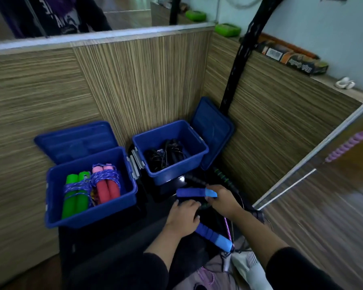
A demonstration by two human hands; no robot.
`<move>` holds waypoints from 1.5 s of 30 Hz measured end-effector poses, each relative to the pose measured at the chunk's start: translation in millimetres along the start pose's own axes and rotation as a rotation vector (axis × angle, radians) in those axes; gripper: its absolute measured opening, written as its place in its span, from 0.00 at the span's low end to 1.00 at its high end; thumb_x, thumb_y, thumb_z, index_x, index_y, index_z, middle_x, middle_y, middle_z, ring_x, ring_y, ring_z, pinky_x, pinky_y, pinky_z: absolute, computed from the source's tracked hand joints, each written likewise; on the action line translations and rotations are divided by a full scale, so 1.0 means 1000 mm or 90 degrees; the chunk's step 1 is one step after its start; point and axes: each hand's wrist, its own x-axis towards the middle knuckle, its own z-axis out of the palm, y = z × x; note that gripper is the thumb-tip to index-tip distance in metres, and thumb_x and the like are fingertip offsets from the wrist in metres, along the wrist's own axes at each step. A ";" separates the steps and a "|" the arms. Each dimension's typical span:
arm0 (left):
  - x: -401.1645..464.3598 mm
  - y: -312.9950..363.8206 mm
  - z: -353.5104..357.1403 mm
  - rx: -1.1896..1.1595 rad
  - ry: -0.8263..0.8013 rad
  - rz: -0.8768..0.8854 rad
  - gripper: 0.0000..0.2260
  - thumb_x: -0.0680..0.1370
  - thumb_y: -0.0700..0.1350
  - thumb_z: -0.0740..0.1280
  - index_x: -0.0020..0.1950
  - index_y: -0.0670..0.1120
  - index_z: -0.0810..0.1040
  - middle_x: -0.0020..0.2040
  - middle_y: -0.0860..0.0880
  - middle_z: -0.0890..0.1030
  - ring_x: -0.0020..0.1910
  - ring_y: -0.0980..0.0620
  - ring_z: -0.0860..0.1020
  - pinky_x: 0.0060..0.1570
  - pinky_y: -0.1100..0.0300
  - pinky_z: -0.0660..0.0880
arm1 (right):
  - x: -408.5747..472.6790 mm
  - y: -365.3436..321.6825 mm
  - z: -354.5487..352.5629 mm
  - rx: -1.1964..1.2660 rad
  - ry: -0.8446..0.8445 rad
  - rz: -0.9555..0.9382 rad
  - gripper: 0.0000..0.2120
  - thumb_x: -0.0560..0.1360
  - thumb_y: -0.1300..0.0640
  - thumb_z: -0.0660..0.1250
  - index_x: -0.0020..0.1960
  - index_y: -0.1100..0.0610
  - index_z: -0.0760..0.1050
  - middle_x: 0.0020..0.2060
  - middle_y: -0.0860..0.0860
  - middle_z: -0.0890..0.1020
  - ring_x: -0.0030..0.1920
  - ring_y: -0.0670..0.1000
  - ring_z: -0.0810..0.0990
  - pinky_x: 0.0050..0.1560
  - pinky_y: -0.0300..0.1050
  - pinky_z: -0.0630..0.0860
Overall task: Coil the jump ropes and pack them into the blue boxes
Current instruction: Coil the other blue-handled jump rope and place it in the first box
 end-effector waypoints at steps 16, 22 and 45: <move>-0.012 0.008 0.048 0.023 -0.106 -0.009 0.19 0.82 0.47 0.59 0.73 0.56 0.68 0.68 0.54 0.69 0.70 0.53 0.62 0.74 0.48 0.48 | 0.041 0.041 0.016 -0.291 -0.017 -0.111 0.23 0.74 0.62 0.64 0.69 0.55 0.67 0.65 0.54 0.71 0.63 0.58 0.68 0.62 0.51 0.68; -0.023 0.001 0.055 0.032 -0.051 -0.037 0.18 0.81 0.44 0.61 0.71 0.51 0.70 0.68 0.50 0.70 0.68 0.49 0.66 0.73 0.52 0.54 | 0.045 0.048 0.016 -0.242 -0.014 -0.154 0.23 0.72 0.71 0.62 0.67 0.63 0.69 0.61 0.60 0.72 0.58 0.61 0.68 0.60 0.51 0.68; -0.158 -0.088 0.051 0.067 0.153 -0.127 0.16 0.61 0.51 0.78 0.45 0.52 0.77 0.44 0.56 0.78 0.43 0.54 0.79 0.48 0.59 0.70 | -0.047 -0.033 0.118 -0.086 -0.169 -0.202 0.17 0.73 0.69 0.65 0.62 0.64 0.74 0.58 0.59 0.77 0.59 0.57 0.75 0.59 0.39 0.67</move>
